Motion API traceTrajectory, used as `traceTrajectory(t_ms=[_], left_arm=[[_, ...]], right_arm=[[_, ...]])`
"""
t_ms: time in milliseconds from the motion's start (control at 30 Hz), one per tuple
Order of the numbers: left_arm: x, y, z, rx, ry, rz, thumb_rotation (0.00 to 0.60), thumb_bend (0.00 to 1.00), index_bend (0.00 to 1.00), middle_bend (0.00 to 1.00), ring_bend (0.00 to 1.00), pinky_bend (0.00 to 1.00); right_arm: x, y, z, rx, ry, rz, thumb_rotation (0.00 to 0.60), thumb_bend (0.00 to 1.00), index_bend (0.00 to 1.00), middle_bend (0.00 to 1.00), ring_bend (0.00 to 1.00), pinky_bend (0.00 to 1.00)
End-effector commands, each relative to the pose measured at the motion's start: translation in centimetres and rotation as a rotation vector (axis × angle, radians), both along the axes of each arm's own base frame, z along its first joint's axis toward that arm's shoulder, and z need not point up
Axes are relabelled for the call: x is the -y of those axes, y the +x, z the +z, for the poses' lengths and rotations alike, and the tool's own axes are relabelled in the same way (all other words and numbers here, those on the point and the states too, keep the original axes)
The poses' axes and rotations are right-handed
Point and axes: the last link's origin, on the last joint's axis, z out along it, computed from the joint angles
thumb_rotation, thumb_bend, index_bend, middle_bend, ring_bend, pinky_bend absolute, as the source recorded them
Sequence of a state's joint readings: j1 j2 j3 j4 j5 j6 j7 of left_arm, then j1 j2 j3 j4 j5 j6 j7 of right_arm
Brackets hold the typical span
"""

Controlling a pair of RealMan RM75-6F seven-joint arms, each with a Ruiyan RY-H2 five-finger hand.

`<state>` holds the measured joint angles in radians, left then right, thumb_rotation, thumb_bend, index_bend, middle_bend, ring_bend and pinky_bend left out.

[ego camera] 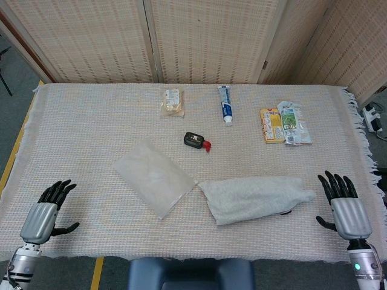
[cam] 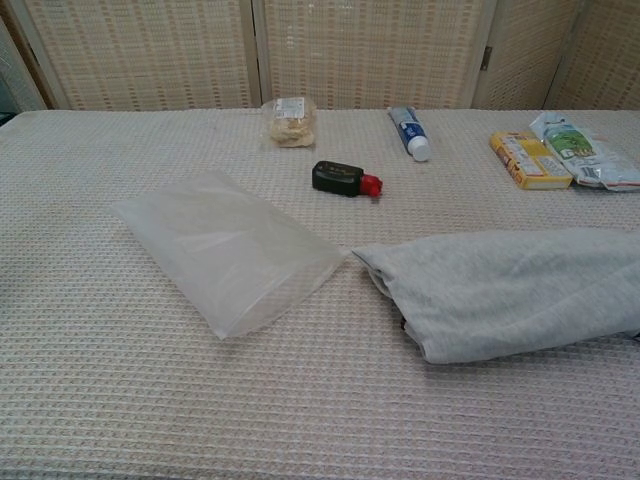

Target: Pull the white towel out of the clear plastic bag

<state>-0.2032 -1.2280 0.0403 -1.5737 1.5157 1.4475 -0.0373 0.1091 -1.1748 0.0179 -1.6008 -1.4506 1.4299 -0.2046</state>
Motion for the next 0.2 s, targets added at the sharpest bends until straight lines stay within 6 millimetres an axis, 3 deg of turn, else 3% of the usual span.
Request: traceTrajectory(t_ms=[33, 200], left_arm=[[0.44, -0.24, 0.70, -0.002, 0.002, -0.012, 0.600, 0.15, 0.17, 0.13, 0.03, 0.14], [0.21, -0.46, 0.97, -0.023, 0.026, -0.011, 0.600, 0.15, 0.17, 0.13, 0.03, 0.14]], right_arm=[[-0.09, -0.01, 0.35, 0.011, 0.000, -0.006, 0.600, 0.06, 0.00, 0.00, 0.00, 0.00], [-0.29, 0.11, 0.21, -0.001, 0.012, -0.001, 0.600, 0.06, 0.00, 0.00, 0.00, 0.00]])
